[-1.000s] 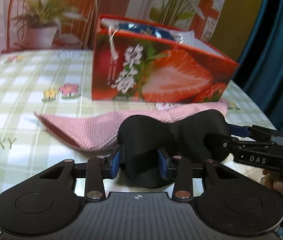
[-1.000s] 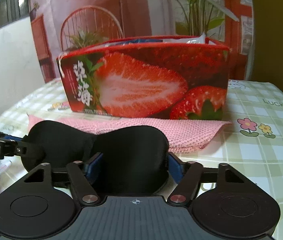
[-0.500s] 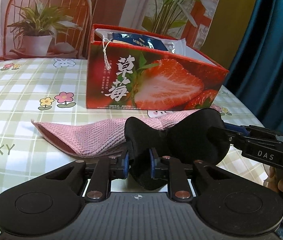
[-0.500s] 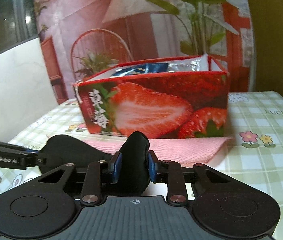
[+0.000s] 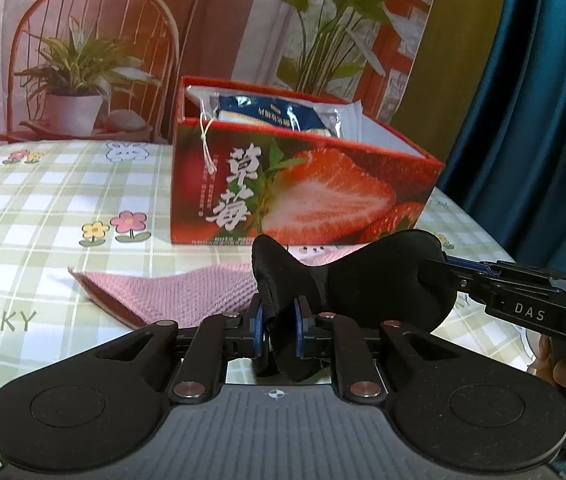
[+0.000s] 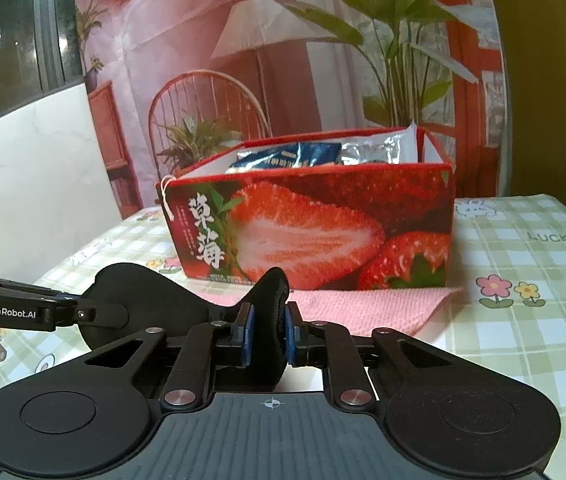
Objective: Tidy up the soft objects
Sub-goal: 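Lift the eye mask with the left tool over the red box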
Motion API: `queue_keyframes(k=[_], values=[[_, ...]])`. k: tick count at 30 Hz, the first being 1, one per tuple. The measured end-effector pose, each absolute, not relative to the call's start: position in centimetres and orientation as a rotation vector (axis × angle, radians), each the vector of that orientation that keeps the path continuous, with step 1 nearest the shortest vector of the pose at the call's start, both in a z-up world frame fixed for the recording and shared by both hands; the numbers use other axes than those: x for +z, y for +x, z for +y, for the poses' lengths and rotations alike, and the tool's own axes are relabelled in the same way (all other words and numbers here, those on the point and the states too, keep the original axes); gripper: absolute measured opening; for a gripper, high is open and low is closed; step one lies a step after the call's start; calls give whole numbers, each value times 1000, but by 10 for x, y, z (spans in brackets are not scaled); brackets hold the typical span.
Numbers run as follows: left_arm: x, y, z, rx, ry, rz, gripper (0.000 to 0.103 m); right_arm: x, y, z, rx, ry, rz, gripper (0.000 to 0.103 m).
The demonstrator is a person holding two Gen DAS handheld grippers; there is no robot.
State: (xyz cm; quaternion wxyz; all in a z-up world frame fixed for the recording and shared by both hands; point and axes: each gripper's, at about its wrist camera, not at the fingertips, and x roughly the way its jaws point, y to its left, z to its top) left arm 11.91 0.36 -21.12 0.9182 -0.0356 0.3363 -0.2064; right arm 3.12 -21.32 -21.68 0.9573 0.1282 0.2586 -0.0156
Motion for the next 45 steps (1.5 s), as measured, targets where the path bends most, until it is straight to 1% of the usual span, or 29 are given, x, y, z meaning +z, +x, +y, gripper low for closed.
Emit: queue_keyframes(k=[8, 19, 30, 35, 37, 40, 45], values=[[-188, 130, 1, -450, -63, 620, 15, -201, 34, -223, -47, 265, 485, 14], [-154, 151, -8, -471, -62, 534, 15, -165, 51, -243, -57, 258, 405, 14], [-113, 185, -22, -466, -28, 431, 15, -132, 84, -268, -61, 236, 342, 14], [-93, 211, -35, -449, 6, 383, 15, -112, 106, -281, -67, 209, 307, 14], [-89, 225, -41, -444, 12, 388, 15, -105, 119, -286, -78, 183, 299, 14], [-92, 251, -47, -443, 10, 465, 15, -100, 139, -294, -86, 167, 307, 14], [-113, 278, -51, -439, 6, 583, 15, -112, 164, -301, -89, 150, 381, 14]])
